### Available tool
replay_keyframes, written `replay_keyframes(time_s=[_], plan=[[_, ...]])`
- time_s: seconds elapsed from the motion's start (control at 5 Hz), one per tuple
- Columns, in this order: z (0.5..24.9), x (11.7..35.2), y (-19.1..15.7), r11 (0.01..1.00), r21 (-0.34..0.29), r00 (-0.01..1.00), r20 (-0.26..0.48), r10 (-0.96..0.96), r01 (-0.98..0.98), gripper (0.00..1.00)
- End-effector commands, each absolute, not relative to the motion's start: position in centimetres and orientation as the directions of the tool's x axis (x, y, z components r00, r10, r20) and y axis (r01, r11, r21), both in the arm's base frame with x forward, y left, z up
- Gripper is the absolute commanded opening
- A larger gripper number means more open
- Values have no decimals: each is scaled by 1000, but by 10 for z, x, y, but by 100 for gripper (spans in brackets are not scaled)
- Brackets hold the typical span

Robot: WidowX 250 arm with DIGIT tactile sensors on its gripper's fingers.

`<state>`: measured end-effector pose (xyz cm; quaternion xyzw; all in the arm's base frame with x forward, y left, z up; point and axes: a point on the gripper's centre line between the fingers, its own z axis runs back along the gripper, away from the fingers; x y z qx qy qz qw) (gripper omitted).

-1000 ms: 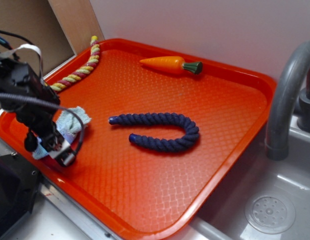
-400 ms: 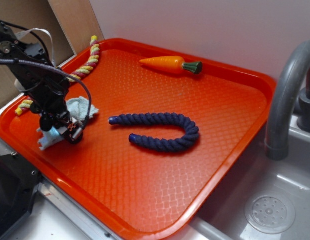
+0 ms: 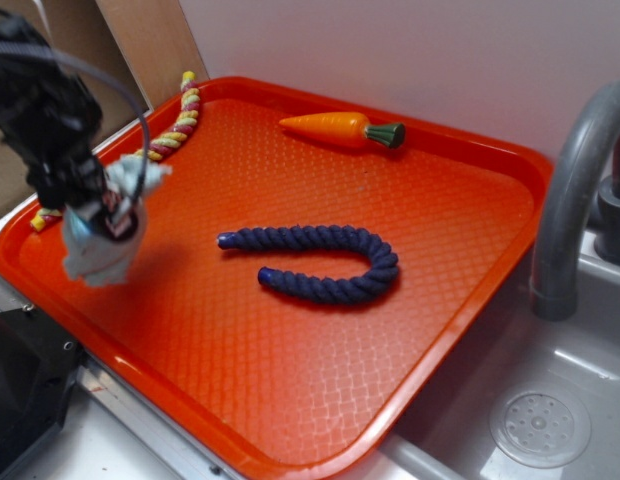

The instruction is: Grab the blue cloth.

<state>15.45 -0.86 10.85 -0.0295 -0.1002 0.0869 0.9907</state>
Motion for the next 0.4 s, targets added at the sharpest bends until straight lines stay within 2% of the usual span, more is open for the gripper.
replay_keyframes(time_s=[0.0, 0.2], plan=[[213, 177, -8, 953, -93, 909, 286, 304, -289, 0], [262, 181, 2, 937, -114, 901, 258, 349, -330, 0]])
